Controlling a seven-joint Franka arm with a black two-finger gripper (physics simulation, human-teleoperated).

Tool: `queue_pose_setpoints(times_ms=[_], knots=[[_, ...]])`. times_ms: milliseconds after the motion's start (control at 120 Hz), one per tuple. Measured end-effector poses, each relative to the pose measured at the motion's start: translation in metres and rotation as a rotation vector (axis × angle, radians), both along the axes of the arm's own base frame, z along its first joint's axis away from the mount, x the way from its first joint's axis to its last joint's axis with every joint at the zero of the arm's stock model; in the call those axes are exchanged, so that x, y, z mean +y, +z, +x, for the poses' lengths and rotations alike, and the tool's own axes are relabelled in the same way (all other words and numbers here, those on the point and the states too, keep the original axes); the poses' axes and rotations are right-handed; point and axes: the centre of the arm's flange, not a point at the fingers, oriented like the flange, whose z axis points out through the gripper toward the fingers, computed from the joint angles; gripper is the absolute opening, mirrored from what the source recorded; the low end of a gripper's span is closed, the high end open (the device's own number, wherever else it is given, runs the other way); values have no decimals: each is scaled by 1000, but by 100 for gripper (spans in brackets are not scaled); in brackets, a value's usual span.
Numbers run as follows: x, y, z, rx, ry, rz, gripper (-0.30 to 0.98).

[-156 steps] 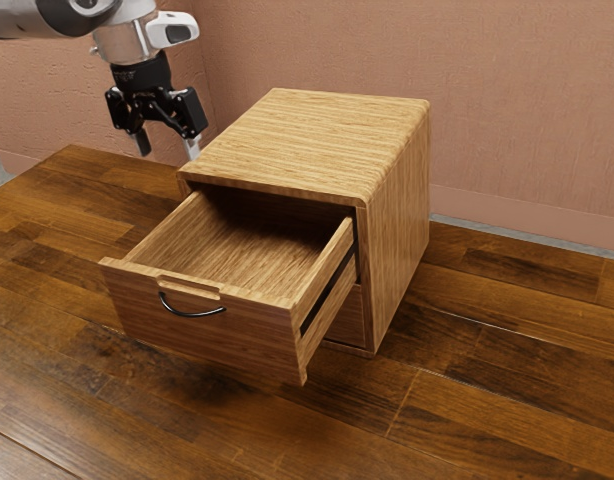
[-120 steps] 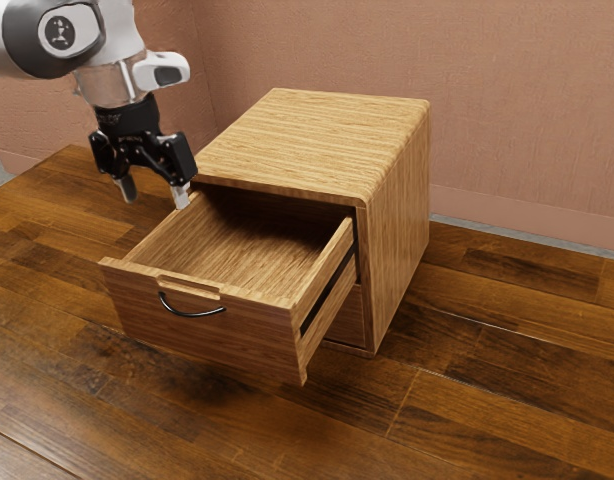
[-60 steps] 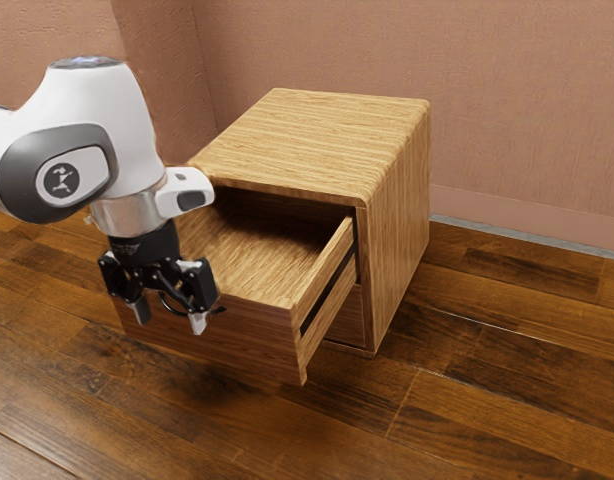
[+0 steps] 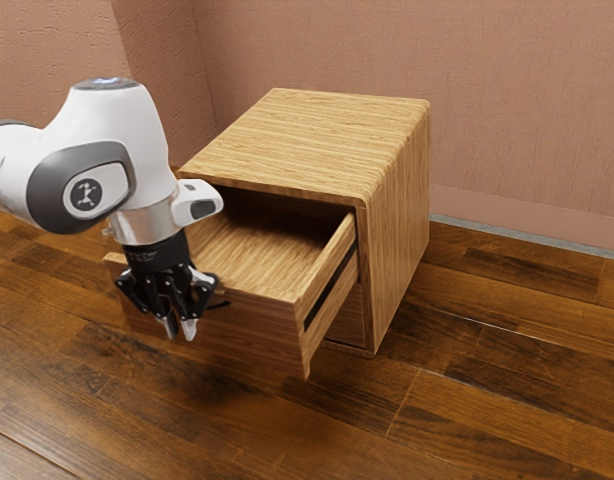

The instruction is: Push the drawer handle with one arm to close the drawer

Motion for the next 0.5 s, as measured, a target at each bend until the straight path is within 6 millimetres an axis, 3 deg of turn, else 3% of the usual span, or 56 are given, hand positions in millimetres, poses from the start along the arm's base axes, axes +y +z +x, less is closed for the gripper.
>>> queue_pose_setpoints(times_ms=[183,500], knots=[[14,6,30,-4,26,16,-4],[13,4,93,8,24,21,-7]])
